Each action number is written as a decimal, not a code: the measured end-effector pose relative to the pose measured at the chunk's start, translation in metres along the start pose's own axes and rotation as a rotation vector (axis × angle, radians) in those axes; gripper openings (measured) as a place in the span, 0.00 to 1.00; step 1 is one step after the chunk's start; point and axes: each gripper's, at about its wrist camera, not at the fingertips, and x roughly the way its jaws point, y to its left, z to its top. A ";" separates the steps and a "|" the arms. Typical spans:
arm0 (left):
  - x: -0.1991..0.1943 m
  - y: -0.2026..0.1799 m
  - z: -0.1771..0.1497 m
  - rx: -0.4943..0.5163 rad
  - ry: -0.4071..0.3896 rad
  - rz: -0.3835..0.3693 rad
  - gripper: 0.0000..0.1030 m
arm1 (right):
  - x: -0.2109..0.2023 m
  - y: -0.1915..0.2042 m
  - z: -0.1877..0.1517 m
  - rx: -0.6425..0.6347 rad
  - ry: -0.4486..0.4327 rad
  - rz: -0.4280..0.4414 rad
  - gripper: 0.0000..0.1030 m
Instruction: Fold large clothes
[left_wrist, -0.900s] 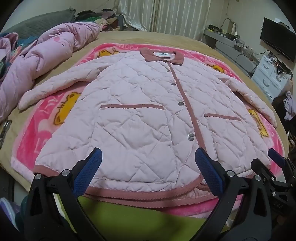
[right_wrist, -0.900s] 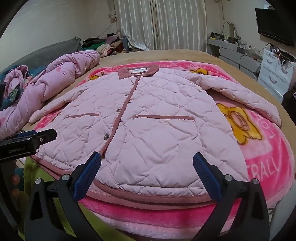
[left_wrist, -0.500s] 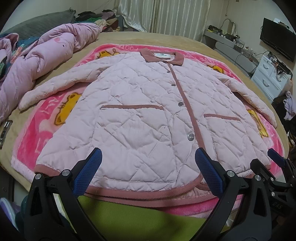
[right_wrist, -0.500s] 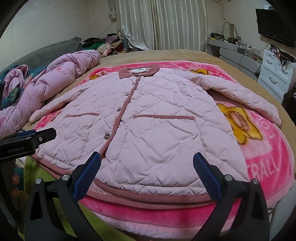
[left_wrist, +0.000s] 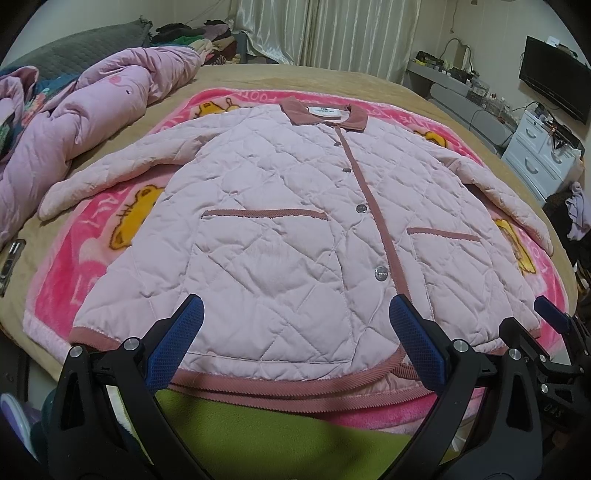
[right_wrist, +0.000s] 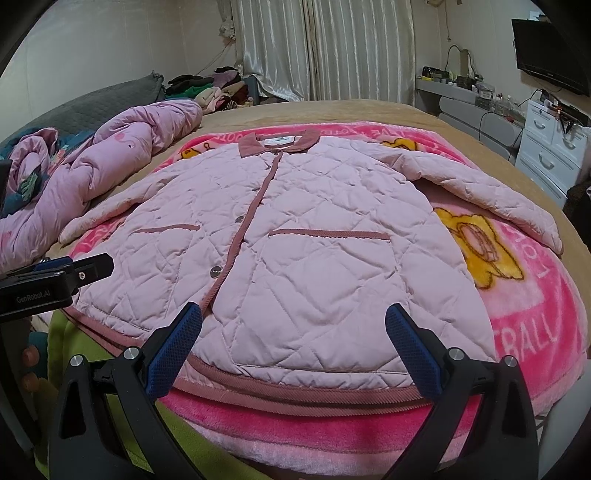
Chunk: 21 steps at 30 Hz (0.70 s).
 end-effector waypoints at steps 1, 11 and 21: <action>0.000 0.000 0.000 0.001 0.001 0.000 0.91 | -0.001 0.000 0.000 0.001 0.001 0.000 0.96; 0.000 -0.001 0.000 0.001 0.000 0.000 0.91 | 0.001 0.001 -0.001 -0.003 0.000 0.001 0.96; -0.001 0.006 0.001 0.001 0.000 0.003 0.91 | 0.004 -0.001 0.000 0.000 0.002 -0.003 0.96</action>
